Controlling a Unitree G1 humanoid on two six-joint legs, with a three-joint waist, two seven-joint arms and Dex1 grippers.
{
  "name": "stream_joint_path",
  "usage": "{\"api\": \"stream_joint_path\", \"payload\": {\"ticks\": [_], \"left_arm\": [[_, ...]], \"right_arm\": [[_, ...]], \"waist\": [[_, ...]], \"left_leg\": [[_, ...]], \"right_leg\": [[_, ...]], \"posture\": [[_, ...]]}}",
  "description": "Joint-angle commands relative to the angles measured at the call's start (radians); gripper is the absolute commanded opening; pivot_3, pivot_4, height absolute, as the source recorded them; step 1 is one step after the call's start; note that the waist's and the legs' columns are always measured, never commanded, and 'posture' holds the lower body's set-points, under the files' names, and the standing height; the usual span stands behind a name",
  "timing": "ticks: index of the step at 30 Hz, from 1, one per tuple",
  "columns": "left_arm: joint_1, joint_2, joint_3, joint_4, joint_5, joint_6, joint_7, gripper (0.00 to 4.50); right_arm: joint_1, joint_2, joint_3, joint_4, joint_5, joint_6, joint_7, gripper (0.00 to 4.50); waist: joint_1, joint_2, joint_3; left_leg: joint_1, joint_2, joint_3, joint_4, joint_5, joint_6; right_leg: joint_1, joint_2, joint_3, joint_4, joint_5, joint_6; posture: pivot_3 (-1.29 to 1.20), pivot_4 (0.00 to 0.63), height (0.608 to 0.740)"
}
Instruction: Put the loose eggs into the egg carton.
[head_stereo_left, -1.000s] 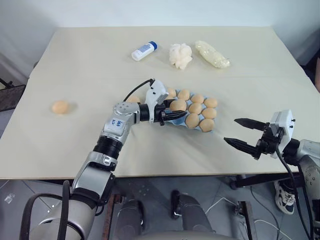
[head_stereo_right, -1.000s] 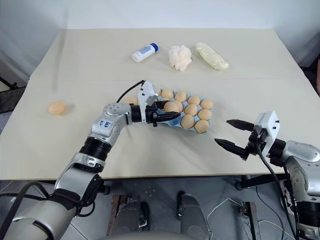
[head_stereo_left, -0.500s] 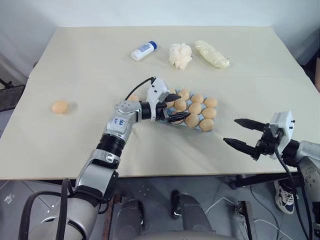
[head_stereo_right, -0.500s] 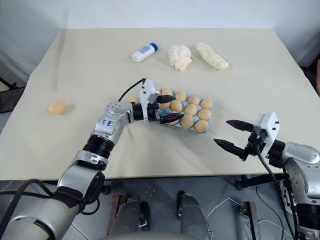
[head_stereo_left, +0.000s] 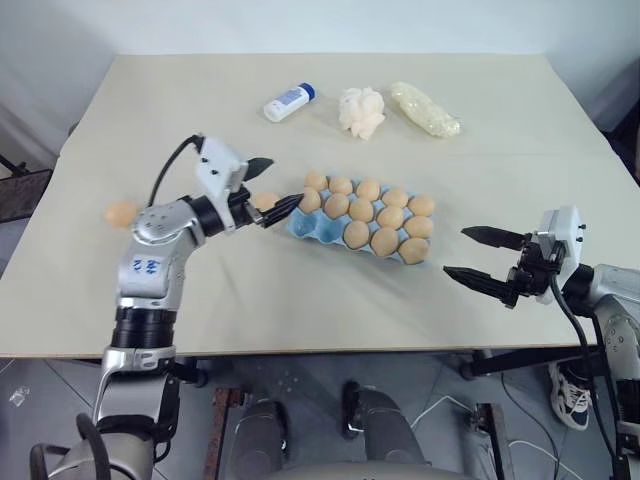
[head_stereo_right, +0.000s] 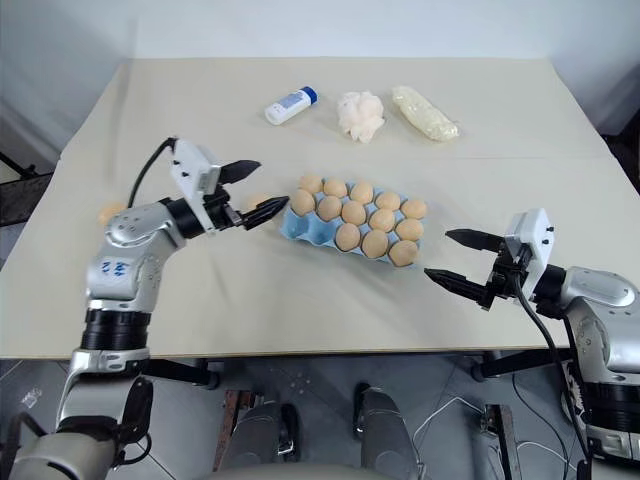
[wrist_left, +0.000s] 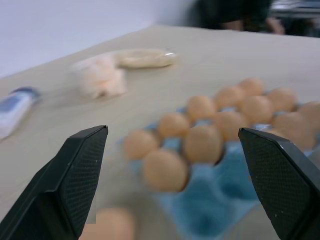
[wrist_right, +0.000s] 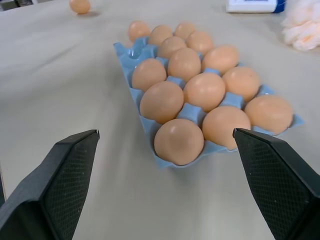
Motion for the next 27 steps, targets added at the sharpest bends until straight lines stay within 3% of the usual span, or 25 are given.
{"api": "stream_joint_path", "payload": {"ticks": [1, 6, 10, 16, 21, 27], "left_arm": [[0.099, 0.039, 0.113, -0.128, -0.037, 0.031, 0.074, 4.46], [0.282, 0.052, 0.258, -0.231, -0.034, 0.062, 0.208, 4.46], [0.453, 0.009, 0.378, -0.346, -0.053, 0.069, 0.308, 4.46], [0.575, -0.009, 0.469, -0.414, -0.086, 0.083, 0.376, 4.46], [0.550, 0.015, 0.502, -0.325, -0.065, 0.058, 0.421, 4.46], [0.356, 0.066, 0.473, -0.092, -0.023, 0.068, 0.528, 4.46]], "right_arm": [[-0.028, -0.014, -0.006, 0.006, 0.003, -0.021, 0.028, 4.50], [-0.070, -0.016, 0.011, 0.052, -0.005, -0.029, 0.061, 4.50], [-0.118, -0.019, 0.032, 0.101, -0.020, -0.038, 0.086, 4.50], [-0.156, -0.022, 0.048, 0.143, -0.040, -0.044, 0.115, 4.50], [-0.189, -0.015, 0.065, 0.169, -0.053, -0.049, 0.124, 4.50], [-0.194, -0.006, 0.073, 0.168, -0.060, -0.048, 0.120, 4.50]], "waist": [[0.000, 0.000, 0.000], [-0.004, 0.000, 0.000], [-0.004, 0.000, 0.000], [0.002, 0.000, 0.000], [0.000, 0.000, 0.000], [0.002, -0.001, 0.000]], "left_leg": [[0.000, 0.000, 0.000, 0.000, 0.000, 0.000], [0.002, 0.001, -0.001, -0.001, -0.001, -0.001], [0.001, 0.001, 0.000, 0.000, -0.001, -0.001], [0.001, 0.001, 0.000, -0.001, -0.003, -0.004], [0.001, 0.001, 0.000, -0.001, -0.003, -0.005], [0.001, 0.002, 0.000, -0.001, -0.003, -0.005]], "right_leg": [[0.000, 0.000, 0.000, 0.000, 0.000, 0.000], [0.000, 0.000, 0.002, 0.001, 0.000, 0.000], [-0.001, 0.000, 0.001, 0.000, -0.001, -0.001], [0.000, 0.000, 0.002, -0.002, -0.001, -0.001], [0.000, 0.000, 0.003, -0.005, 0.001, -0.002], [0.000, 0.000, 0.001, -0.005, 0.001, -0.002]], "posture": [[0.00, 0.150, 0.740], [0.00, 0.150, 0.740], [0.00, 0.150, 0.740], [0.00, 0.150, 0.740], [0.00, 0.150, 0.740], [0.00, 0.150, 0.740]]}}
